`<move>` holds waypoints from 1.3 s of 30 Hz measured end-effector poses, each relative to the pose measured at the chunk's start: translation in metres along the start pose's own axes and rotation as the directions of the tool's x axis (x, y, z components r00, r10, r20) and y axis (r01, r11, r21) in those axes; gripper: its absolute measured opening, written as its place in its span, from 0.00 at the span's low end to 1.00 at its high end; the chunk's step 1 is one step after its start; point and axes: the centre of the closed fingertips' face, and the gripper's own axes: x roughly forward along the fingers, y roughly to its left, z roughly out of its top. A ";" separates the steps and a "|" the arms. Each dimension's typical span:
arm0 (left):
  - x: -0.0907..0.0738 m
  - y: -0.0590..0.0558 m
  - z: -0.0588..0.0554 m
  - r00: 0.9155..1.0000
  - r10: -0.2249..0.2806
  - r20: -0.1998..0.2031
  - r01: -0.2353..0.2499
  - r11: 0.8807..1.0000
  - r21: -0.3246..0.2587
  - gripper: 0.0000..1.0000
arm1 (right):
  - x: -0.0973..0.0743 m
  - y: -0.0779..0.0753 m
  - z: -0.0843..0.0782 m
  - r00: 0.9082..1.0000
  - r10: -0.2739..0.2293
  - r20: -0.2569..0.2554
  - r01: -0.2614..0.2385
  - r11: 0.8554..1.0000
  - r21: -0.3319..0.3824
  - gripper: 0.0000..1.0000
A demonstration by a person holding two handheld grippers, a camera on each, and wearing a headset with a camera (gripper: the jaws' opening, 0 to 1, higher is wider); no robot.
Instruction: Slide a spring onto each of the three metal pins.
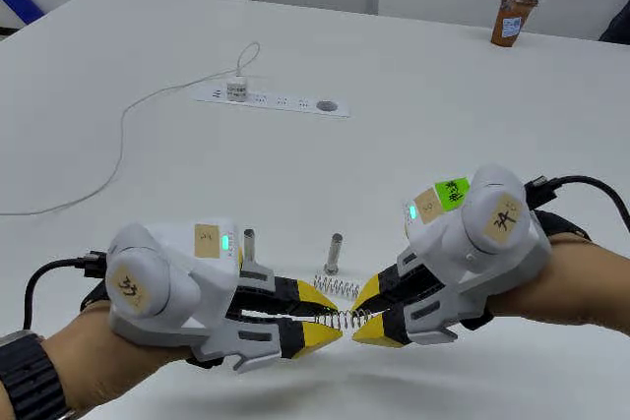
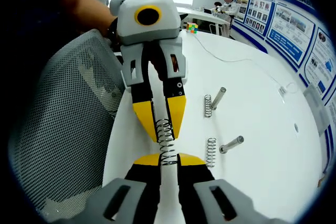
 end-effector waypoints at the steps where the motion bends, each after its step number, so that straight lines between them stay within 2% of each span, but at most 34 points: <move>1: 0.000 0.000 0.000 1.000 0.001 0.000 -0.001 1.000 -0.002 0.11 | -0.001 0.000 0.000 1.000 -0.001 0.001 0.001 1.000 0.002 0.12; 5: 0.000 0.002 -0.001 1.000 0.006 -0.003 -0.006 1.000 -0.005 0.11 | -0.008 -0.001 0.009 1.000 -0.008 0.025 0.008 1.000 0.021 0.12; 9: 0.000 0.003 -0.003 1.000 0.009 -0.005 -0.009 1.000 -0.015 0.11 | -0.015 -0.001 0.022 0.997 -0.008 0.071 0.006 0.999 0.038 0.12; 15: 0.000 0.002 -0.004 1.000 0.007 -0.010 -0.007 1.000 -0.019 0.11 | -0.016 0.002 0.036 0.995 -0.006 0.095 0.003 0.999 0.032 0.12; 22: -0.001 0.002 -0.005 1.000 0.009 -0.012 -0.010 1.000 -0.020 0.11 | -0.014 0.003 0.042 0.996 -0.004 0.085 0.003 1.000 0.013 0.12; 27: -0.001 0.003 -0.005 1.000 0.017 -0.010 -0.017 1.000 -0.025 0.12 | -0.014 0.001 0.041 0.997 -0.008 0.072 0.007 1.000 0.016 0.12; 32: -0.002 0.003 -0.007 1.000 0.021 -0.016 -0.022 0.999 -0.043 0.19 | -0.019 -0.004 0.039 0.998 -0.023 0.063 0.022 1.000 0.019 0.12; 39: -0.016 0.014 -0.005 0.997 0.076 0.005 -0.075 0.994 -0.075 0.24 | -0.035 -0.013 0.030 0.998 -0.053 0.023 0.053 0.998 0.024 0.12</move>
